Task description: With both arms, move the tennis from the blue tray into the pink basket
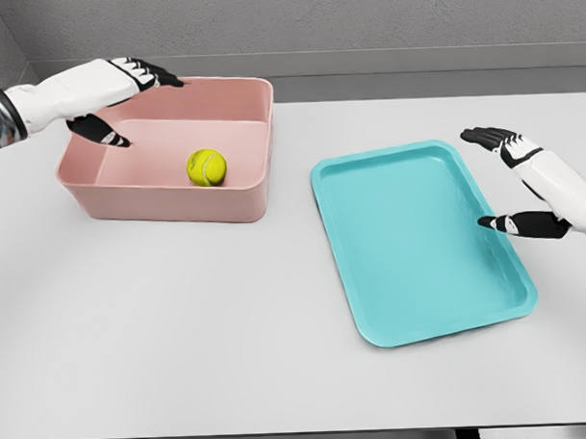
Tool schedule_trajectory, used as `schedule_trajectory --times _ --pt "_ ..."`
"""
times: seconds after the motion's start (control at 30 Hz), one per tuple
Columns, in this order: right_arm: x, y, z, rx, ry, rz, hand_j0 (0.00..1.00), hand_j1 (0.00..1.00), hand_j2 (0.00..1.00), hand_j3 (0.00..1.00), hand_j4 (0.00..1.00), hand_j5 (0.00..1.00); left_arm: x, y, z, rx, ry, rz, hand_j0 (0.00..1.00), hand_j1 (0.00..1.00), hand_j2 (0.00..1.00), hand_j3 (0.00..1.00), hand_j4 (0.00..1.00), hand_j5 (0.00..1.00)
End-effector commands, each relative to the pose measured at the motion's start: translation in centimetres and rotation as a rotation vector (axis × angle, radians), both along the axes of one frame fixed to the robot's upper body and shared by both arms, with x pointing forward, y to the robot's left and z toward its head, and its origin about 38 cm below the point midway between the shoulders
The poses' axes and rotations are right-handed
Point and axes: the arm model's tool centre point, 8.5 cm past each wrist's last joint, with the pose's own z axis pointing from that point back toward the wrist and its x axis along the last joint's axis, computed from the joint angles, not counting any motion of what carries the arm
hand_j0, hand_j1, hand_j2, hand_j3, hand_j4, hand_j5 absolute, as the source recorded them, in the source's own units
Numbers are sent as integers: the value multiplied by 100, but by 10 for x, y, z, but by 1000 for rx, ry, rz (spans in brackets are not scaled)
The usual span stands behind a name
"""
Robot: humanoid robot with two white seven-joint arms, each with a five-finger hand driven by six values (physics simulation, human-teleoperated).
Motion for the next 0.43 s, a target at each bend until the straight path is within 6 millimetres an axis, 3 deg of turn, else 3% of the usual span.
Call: schedule_trajectory --times 0.0,0.1,0.3,0.4 --pt "0 -1 0 7 1 -1 100 100 100 100 100 100 -6 27 7 29 -4 46 100 100 100 100 100 100" --pt "0 0 1 7 -1 -1 100 100 100 100 100 100 -15 59 8 67 5 103 100 100 100 100 100 100" --pt "0 0 1 8 0 0 100 100 100 100 100 100 -28 81 -8 77 54 139 100 100 100 100 100 100" --pt "0 0 1 9 -1 -1 100 100 100 100 100 100 -28 81 -7 56 56 139 100 100 100 100 100 100"
